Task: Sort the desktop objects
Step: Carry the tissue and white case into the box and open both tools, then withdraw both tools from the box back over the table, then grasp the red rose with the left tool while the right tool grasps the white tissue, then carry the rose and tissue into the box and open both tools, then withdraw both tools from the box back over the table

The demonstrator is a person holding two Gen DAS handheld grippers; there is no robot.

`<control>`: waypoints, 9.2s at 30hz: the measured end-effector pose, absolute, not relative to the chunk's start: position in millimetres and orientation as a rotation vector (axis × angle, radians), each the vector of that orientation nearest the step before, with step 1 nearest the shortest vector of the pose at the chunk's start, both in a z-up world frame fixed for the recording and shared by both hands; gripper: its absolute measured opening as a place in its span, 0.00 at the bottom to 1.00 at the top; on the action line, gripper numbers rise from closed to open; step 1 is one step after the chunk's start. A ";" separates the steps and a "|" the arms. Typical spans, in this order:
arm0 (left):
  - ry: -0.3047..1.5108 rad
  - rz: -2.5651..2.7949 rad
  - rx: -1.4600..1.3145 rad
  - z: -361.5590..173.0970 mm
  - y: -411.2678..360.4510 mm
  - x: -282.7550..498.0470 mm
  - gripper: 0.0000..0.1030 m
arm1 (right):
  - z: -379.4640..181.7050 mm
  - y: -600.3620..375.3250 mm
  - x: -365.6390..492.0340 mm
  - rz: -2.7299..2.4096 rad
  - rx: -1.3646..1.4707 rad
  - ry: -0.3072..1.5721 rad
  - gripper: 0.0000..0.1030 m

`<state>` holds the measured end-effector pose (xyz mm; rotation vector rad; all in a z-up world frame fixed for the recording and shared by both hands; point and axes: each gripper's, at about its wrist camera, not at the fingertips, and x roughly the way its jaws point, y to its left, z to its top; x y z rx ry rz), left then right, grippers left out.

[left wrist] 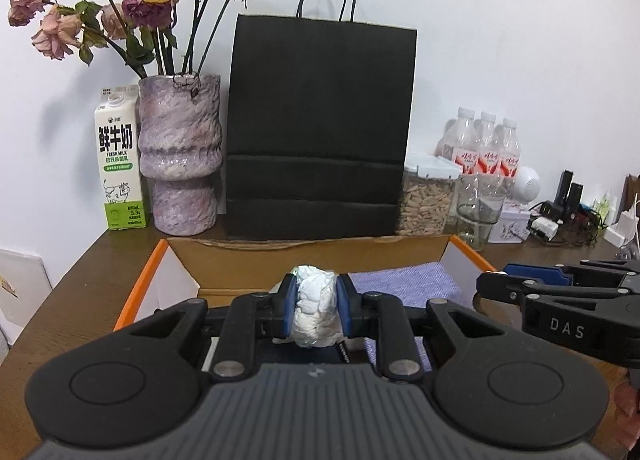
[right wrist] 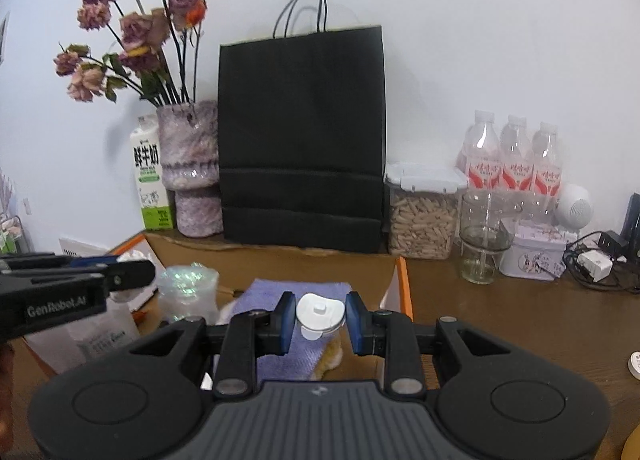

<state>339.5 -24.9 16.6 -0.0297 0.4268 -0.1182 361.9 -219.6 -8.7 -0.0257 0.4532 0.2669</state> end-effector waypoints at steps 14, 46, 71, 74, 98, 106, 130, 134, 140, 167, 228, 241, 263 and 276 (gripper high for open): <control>0.393 -0.061 0.037 15.7 -30.4 333.5 1.00 | -11.1 -219.7 357.6 0.268 -0.030 0.457 0.73; 0.407 -0.014 0.020 14.0 -22.1 331.6 1.00 | -9.0 -214.3 353.9 0.229 -0.060 0.469 1.00; 0.397 -0.013 0.061 3.5 -26.7 289.9 1.00 | -17.0 -214.2 308.9 0.229 -0.092 0.468 1.00; 0.386 -0.011 0.072 2.9 -28.3 281.7 1.00 | -20.2 -214.0 300.9 0.228 -0.100 0.469 1.00; 0.472 -0.072 0.070 -23.1 -19.8 234.0 1.00 | -49.8 -210.9 252.7 0.258 -0.144 0.538 1.00; 0.541 -0.076 0.047 -34.4 -15.1 238.9 1.00 | -63.5 -211.4 258.1 0.251 -0.134 0.580 0.99; 0.634 -0.172 -0.021 -48.0 -11.7 249.3 0.58 | -70.1 -205.3 256.2 0.332 -0.136 0.591 0.56; 0.648 -0.179 -0.037 -50.1 -10.3 250.3 0.52 | -69.1 -204.9 254.9 0.346 -0.135 0.586 0.37; 0.651 -0.180 -0.039 -50.1 -10.5 250.6 0.51 | -66.2 -204.5 251.2 0.349 -0.139 0.565 0.09; 0.508 -0.198 -0.008 -17.1 -18.5 220.2 0.39 | -32.1 -212.1 228.7 0.379 -0.071 0.424 0.07; 0.454 -0.123 -0.026 5.4 -25.8 339.2 0.78 | -17.3 -230.2 360.0 0.303 0.034 0.462 0.32; 0.409 -0.024 0.025 13.4 -24.5 333.4 1.00 | -16.9 -221.2 355.0 0.280 -0.039 0.449 1.00; 0.413 -0.010 0.016 10.0 -16.0 324.0 1.00 | -14.4 -220.0 338.4 0.264 -0.068 0.425 1.00; 0.415 0.019 0.014 9.5 -4.1 297.5 1.00 | -14.3 -221.5 313.3 0.271 -0.062 0.428 1.00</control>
